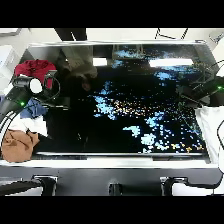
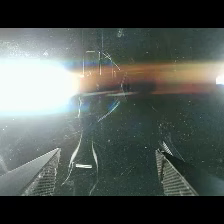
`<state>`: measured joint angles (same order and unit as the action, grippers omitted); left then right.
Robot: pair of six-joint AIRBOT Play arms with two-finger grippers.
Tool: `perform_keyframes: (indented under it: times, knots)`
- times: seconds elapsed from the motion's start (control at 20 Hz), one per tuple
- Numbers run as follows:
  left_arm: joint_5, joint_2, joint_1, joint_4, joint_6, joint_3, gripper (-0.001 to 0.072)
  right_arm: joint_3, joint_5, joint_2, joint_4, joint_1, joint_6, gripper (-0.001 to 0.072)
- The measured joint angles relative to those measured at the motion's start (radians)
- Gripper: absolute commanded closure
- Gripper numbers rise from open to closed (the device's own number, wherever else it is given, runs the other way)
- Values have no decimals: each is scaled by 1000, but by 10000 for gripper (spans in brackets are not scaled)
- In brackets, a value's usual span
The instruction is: Fold the clothes and pants, and hang the long-sleeved shirts on hangers.
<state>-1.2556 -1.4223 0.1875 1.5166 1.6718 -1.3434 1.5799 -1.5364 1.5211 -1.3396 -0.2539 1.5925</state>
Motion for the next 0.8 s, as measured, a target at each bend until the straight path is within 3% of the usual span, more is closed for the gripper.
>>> perform_keyframes:
  times: [0.8]
  knots:
    - [0, 0, 0, -1, 3, 0, 6, 0, 38, 0, 29, 1, 11, 48]
